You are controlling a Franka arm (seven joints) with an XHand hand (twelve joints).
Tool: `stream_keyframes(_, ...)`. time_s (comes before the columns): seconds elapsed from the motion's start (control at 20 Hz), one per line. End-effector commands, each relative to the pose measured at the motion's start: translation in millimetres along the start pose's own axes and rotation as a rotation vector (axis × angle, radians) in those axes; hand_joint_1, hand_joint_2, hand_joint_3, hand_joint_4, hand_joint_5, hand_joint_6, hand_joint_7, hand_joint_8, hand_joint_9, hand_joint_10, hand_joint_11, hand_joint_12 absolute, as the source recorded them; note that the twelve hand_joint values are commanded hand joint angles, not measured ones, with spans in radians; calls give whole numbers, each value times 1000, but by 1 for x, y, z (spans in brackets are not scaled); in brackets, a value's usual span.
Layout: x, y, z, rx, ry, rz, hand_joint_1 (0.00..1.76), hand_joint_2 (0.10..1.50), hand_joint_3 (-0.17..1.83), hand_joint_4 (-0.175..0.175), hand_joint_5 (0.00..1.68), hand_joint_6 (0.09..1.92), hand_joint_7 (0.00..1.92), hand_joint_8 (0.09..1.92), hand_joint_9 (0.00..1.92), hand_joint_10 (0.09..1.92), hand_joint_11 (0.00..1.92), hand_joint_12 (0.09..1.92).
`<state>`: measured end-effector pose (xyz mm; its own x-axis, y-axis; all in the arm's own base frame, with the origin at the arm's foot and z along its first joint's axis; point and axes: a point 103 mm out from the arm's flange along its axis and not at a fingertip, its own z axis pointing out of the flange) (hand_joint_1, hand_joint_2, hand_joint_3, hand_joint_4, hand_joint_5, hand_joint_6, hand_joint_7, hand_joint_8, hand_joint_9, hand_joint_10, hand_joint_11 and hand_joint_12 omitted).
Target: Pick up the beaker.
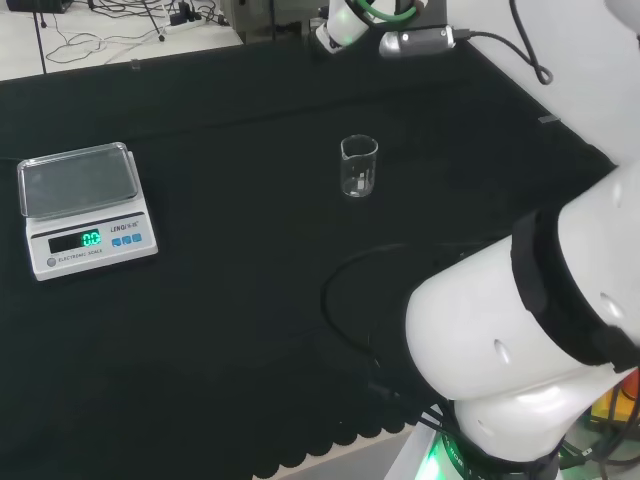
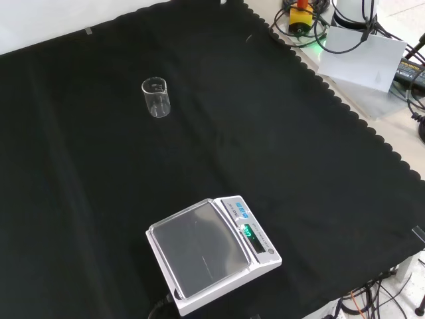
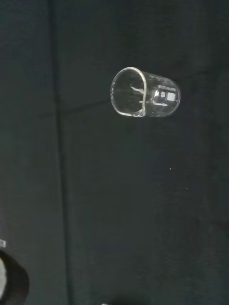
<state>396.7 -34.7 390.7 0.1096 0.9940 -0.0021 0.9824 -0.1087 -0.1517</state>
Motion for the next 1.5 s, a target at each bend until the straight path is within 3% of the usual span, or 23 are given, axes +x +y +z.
stream_keyframes(0.05, -23, 50, 39, 24, 13, 7, 634, 739, 202, 5, 145, 87, 156, 756, 166, 871, 0, 1164)
stream_keyframes(0.4, -20, 76, 84, 4, -8, -12, 636, 741, 199, 5, 146, 87, 156, 752, 161, 871, 0, 1133)
stream_keyframes(0.65, -22, 88, 113, -41, 19, -24, 640, 742, 199, 3, 154, 87, 163, 754, 163, 871, 0, 1128)
stream_keyframes(1.15, -39, 120, 178, 60, 40, 2, 646, 743, 197, 2, 172, 87, 178, 758, 167, 869, 0, 1134)
stream_keyframes(1.5, -47, 135, 202, 99, 58, 18, 647, 743, 197, 3, 174, 87, 180, 757, 167, 868, 0, 1136)
